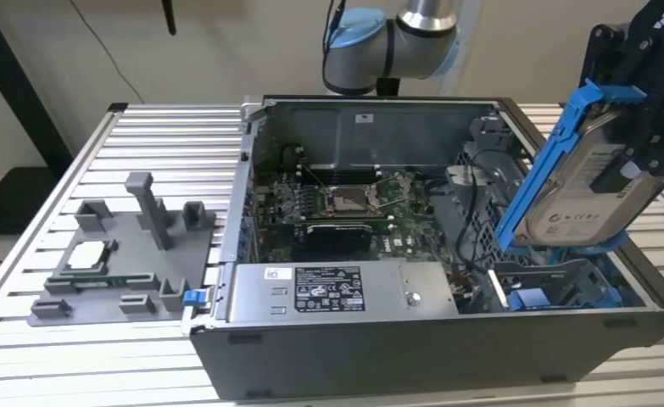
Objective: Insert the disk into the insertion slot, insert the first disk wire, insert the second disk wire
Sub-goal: 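Insert the disk into the insertion slot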
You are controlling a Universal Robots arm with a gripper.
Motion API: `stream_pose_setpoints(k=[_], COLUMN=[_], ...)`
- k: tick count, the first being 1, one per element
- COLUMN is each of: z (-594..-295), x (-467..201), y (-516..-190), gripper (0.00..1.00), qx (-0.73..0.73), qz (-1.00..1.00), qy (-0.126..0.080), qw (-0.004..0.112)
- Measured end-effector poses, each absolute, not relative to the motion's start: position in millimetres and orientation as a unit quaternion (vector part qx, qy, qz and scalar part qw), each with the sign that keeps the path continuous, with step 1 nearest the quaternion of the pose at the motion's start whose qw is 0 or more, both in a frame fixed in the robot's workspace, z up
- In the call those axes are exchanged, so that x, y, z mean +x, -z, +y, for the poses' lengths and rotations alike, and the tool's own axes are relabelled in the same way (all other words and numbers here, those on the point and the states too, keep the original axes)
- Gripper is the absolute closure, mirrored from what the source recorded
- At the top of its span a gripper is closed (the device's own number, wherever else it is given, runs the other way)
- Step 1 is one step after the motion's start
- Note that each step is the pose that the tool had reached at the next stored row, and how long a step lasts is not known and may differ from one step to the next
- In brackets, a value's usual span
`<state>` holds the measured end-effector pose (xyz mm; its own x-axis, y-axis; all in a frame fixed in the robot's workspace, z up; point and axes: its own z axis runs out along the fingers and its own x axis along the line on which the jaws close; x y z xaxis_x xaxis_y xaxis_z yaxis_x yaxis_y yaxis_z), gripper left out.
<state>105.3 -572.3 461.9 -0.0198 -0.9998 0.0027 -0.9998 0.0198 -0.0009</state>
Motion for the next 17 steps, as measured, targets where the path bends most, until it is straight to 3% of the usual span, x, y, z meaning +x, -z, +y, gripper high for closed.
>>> stream_pose_setpoints(k=[17], z=[-572.4], x=[105.3], y=[-459.7], gripper=[1.00], qx=[0.700], qz=[-0.714], qy=[-0.003], qw=[0.002])
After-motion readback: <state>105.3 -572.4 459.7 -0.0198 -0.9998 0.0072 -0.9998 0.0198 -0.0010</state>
